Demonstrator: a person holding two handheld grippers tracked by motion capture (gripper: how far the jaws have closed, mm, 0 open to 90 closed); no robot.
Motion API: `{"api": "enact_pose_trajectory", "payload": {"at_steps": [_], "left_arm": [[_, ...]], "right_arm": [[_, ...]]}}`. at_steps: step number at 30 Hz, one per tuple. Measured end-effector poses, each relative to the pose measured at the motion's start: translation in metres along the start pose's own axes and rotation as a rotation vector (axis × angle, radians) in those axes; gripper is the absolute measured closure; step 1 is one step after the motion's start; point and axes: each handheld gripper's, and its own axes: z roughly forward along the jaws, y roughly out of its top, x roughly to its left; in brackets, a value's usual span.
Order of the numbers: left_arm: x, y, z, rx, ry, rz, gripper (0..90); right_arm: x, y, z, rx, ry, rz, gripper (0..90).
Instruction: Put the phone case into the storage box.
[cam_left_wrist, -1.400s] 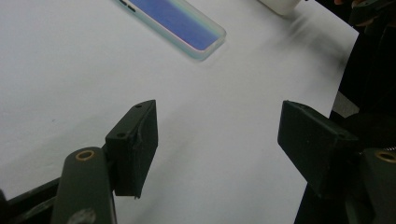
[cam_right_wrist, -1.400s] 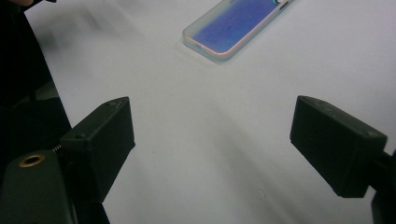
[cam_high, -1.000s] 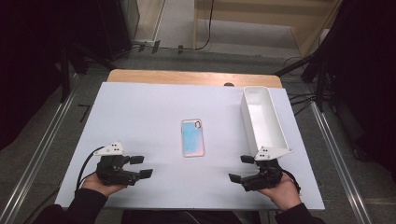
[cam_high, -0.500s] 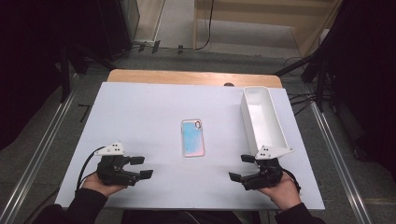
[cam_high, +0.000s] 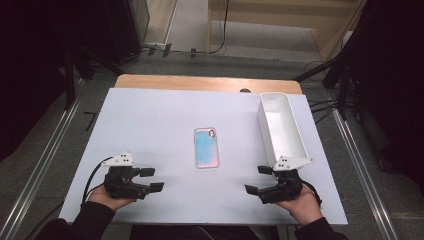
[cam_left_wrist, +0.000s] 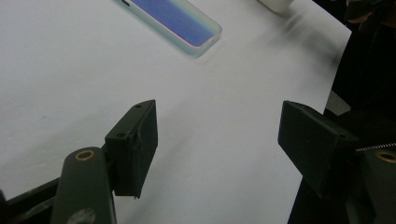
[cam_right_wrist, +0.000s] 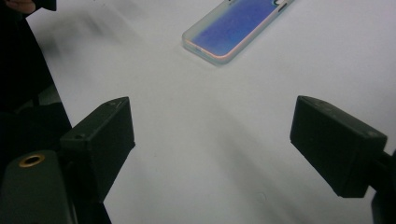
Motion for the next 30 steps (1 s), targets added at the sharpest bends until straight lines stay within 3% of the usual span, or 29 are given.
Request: {"api": "enact_pose_trajectory", "payload": {"at_steps": [15,30], "left_arm": [[0.001,0.0,0.001,-0.004,-0.005,-0.01,28.2],[0.002,0.001,0.0,0.001,-0.014,-0.014,28.2]], "right_arm": [[0.003,0.007,0.001,0.009,0.017,-0.005,12.3],[0.012,0.021,0.015,0.006,0.019,-0.003,12.3]]}}
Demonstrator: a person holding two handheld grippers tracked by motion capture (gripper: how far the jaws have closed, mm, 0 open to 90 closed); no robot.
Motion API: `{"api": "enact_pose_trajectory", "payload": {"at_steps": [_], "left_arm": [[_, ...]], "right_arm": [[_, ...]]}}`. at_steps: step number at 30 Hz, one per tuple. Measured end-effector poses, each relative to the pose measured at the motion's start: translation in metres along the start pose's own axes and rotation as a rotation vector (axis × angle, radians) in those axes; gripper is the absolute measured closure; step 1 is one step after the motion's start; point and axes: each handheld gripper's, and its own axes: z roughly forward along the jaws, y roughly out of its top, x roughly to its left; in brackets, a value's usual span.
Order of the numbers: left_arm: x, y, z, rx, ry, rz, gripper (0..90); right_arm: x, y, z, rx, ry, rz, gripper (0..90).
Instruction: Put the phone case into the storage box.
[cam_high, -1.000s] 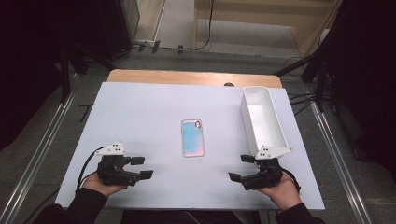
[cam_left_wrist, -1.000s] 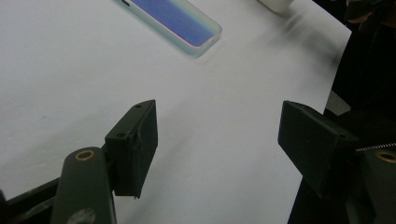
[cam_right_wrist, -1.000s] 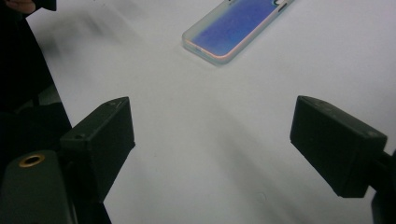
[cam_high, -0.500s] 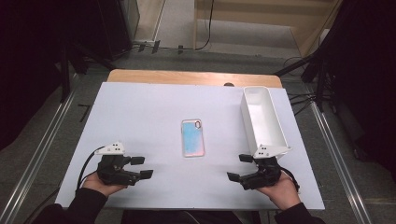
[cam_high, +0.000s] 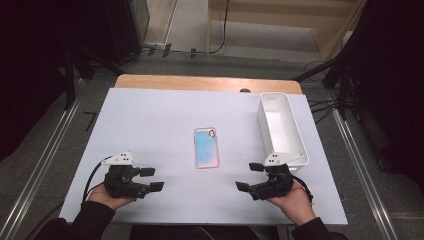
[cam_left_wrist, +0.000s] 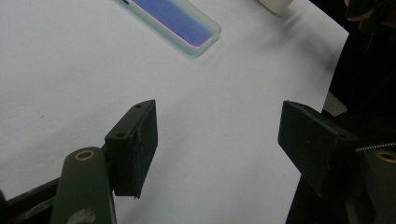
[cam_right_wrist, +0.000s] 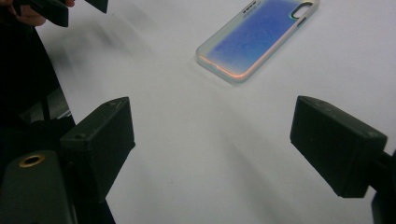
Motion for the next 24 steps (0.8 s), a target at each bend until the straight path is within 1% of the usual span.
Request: {"api": "enact_pose_trajectory", "payload": {"at_steps": [7,8,9,11,18,21,23,24], "left_arm": [[0.0,0.0,-0.001,0.005,0.001,-0.006,28.2],[0.0,0.0,0.0,-0.001,-0.005,-0.01,28.2],[0.001,0.001,0.0,0.007,-0.006,-0.01,28.2],[0.0,0.001,0.0,0.007,-0.003,-0.009,28.2],[0.0,0.0,-0.001,0.0,-0.005,-0.008,28.2],[0.0,0.001,-0.001,0.001,-0.008,-0.008,28.2],[0.0,0.001,-0.001,0.002,-0.007,-0.007,28.2],[0.0,0.001,-0.001,0.008,-0.005,-0.005,28.2]], "right_arm": [[0.001,0.004,0.007,-0.006,-0.001,0.004,12.3],[0.001,0.004,0.008,-0.002,-0.008,0.004,12.3],[0.001,0.005,0.01,-0.001,-0.013,0.0,12.3],[0.001,0.006,0.012,-0.003,-0.02,-0.005,12.3],[0.003,0.011,0.018,-0.009,-0.031,-0.005,12.3],[0.003,0.013,0.022,-0.007,-0.041,-0.016,12.3],[0.003,0.015,0.025,-0.002,-0.055,-0.002,12.3],[0.003,0.015,0.026,0.0,-0.052,0.003,12.3]]}}
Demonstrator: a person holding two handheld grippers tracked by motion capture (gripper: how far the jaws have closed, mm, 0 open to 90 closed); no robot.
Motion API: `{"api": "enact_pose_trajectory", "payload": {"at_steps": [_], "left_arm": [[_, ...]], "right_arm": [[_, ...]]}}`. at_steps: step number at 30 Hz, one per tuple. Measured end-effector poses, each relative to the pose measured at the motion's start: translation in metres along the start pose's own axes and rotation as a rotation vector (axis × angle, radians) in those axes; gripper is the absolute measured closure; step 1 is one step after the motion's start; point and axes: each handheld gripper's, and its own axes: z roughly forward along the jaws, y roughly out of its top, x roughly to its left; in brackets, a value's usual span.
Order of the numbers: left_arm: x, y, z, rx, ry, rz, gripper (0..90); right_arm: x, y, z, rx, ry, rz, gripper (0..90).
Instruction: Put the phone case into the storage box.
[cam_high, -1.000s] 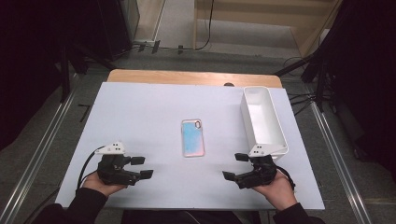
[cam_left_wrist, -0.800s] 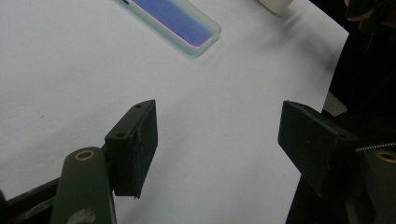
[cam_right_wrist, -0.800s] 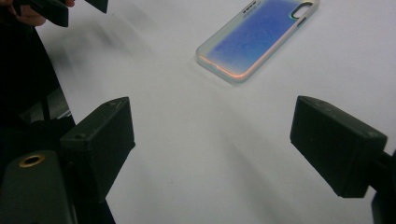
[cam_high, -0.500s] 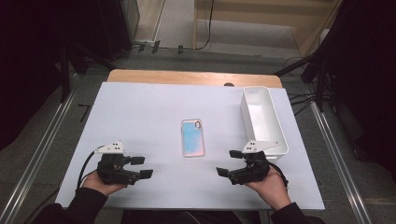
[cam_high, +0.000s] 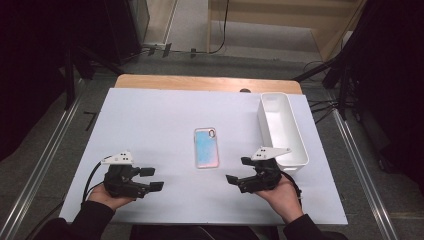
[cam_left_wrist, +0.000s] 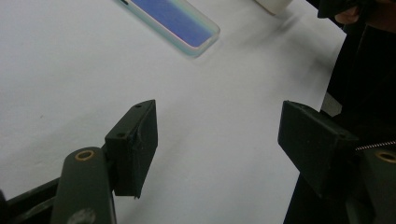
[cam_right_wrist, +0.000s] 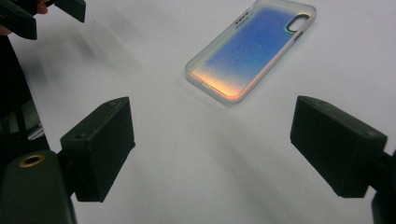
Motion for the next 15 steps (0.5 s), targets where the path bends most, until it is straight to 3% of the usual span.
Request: {"api": "enact_pose_trajectory", "payload": {"at_steps": [15], "left_arm": [[0.0,0.0,0.0,-0.004,-0.005,-0.019,28.2]], "right_arm": [[-0.003,0.012,0.013,0.006,-0.04,0.03,12.3]]}}
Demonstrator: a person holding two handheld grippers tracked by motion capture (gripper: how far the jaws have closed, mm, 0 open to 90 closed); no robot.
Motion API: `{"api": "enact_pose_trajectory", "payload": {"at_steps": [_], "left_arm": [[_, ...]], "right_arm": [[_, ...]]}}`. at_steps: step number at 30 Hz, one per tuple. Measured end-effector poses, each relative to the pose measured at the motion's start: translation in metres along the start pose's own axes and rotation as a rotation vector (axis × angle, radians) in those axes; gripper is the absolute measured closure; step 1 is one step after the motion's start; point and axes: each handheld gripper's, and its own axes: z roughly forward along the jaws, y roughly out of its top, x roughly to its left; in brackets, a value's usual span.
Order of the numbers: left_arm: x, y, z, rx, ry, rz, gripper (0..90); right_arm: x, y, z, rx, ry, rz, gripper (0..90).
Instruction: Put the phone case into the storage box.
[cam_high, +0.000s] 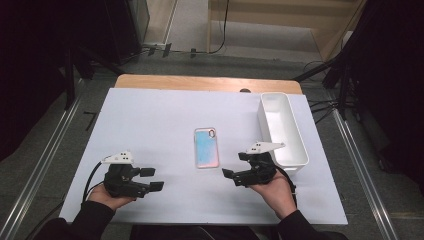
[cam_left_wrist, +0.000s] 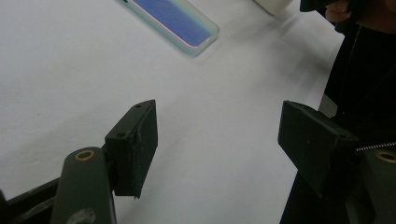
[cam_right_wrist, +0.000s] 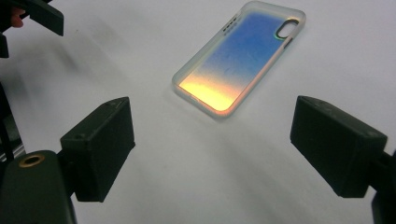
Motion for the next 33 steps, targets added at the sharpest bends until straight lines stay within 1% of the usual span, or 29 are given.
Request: {"api": "enact_pose_trajectory", "payload": {"at_steps": [1,5,7,10,18,21,23,25,26,27,29,33], "left_arm": [[0.0,0.0,0.0,0.0,0.0,0.0,28.2],[0.0,0.0,0.0,0.004,0.0,0.005,28.2],[0.0,0.0,0.0,0.008,0.005,0.008,28.2],[0.0,0.0,0.001,0.005,0.003,0.006,28.2],[0.0,0.001,0.001,0.011,0.003,0.003,28.2],[0.0,0.0,0.001,0.005,0.002,0.003,28.2],[0.0,0.0,0.001,0.005,0.002,0.003,28.2],[0.0,0.0,0.001,0.011,0.003,0.003,28.2],[0.0,0.0,0.001,0.011,0.003,0.003,28.2],[0.001,0.0,0.001,0.008,0.001,0.004,28.2],[0.001,0.0,0.001,0.009,0.001,0.003,28.2],[0.001,0.0,0.001,0.011,0.0,0.004,28.2]], "right_arm": [[0.0,0.001,0.001,0.0,-0.009,0.001,12.3],[-0.002,0.004,0.003,-0.002,-0.011,0.005,12.3],[-0.003,0.008,0.005,0.003,-0.019,0.008,12.3],[-0.004,0.012,0.007,-0.008,-0.026,0.006,12.3],[-0.005,0.023,0.013,-0.011,-0.034,0.003,12.3],[-0.006,0.031,0.016,-0.016,-0.033,0.01,12.3],[-0.007,0.033,0.016,-0.017,-0.033,0.011,12.3],[-0.007,0.04,0.018,-0.011,-0.037,0.009,12.3],[-0.007,0.04,0.018,-0.011,-0.037,0.009,12.3],[-0.007,0.044,0.021,-0.008,-0.042,0.005,12.3],[-0.007,0.048,0.024,-0.008,-0.038,0.008,12.3],[-0.006,0.054,0.03,-0.007,-0.048,0.012,12.3]]}}
